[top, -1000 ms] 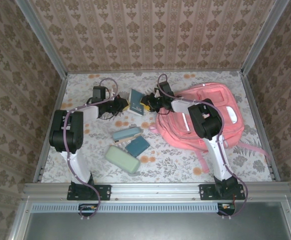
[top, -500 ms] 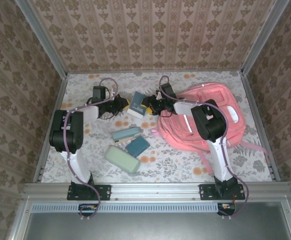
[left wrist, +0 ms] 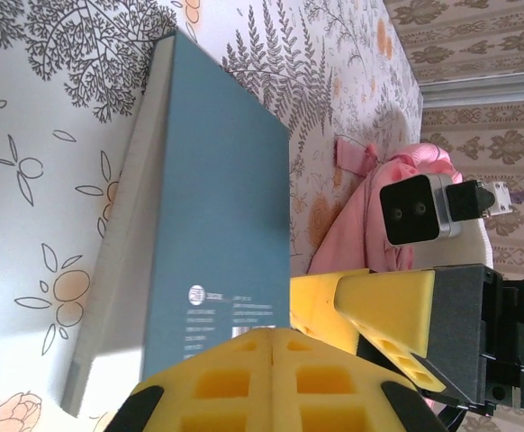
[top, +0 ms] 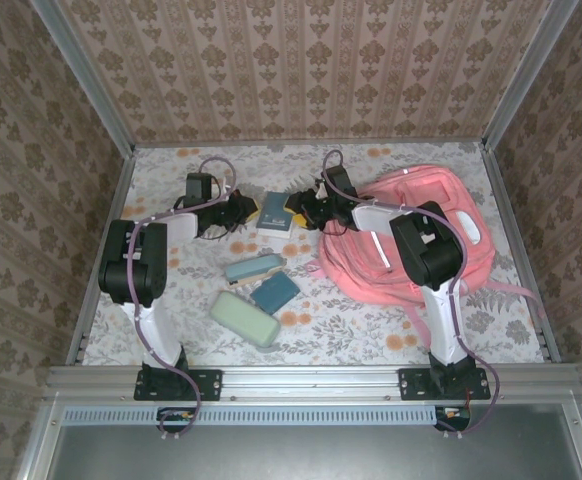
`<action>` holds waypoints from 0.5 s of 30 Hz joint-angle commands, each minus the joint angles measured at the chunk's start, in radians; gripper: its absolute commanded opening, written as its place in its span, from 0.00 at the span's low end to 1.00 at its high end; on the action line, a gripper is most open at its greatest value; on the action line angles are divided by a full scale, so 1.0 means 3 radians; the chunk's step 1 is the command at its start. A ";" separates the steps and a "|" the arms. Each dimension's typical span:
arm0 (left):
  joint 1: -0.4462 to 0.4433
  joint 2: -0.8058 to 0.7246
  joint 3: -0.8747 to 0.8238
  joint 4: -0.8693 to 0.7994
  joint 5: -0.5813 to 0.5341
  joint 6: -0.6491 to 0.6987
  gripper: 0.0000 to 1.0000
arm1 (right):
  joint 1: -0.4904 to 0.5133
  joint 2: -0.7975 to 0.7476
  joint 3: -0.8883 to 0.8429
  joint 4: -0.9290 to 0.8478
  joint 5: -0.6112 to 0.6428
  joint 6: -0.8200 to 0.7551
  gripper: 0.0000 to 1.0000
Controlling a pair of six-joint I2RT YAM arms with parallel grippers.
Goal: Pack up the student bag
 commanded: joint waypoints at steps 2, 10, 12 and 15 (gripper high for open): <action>0.0005 0.0021 -0.0025 0.0103 0.0066 -0.0037 0.00 | 0.0059 0.0056 0.0114 0.0057 -0.0097 0.0058 0.47; 0.0038 0.0052 0.0061 -0.0198 0.0019 0.0181 0.16 | 0.0065 0.0116 0.0180 -0.0116 0.0001 -0.0031 0.47; 0.0053 0.0064 0.0149 -0.0463 -0.0079 0.0389 0.34 | 0.0065 0.0075 0.0183 -0.0336 0.0144 -0.0171 0.49; 0.0063 0.0135 0.0329 -0.0860 -0.0247 0.0678 0.48 | 0.0064 0.0028 0.0239 -0.0723 0.0389 -0.0449 0.52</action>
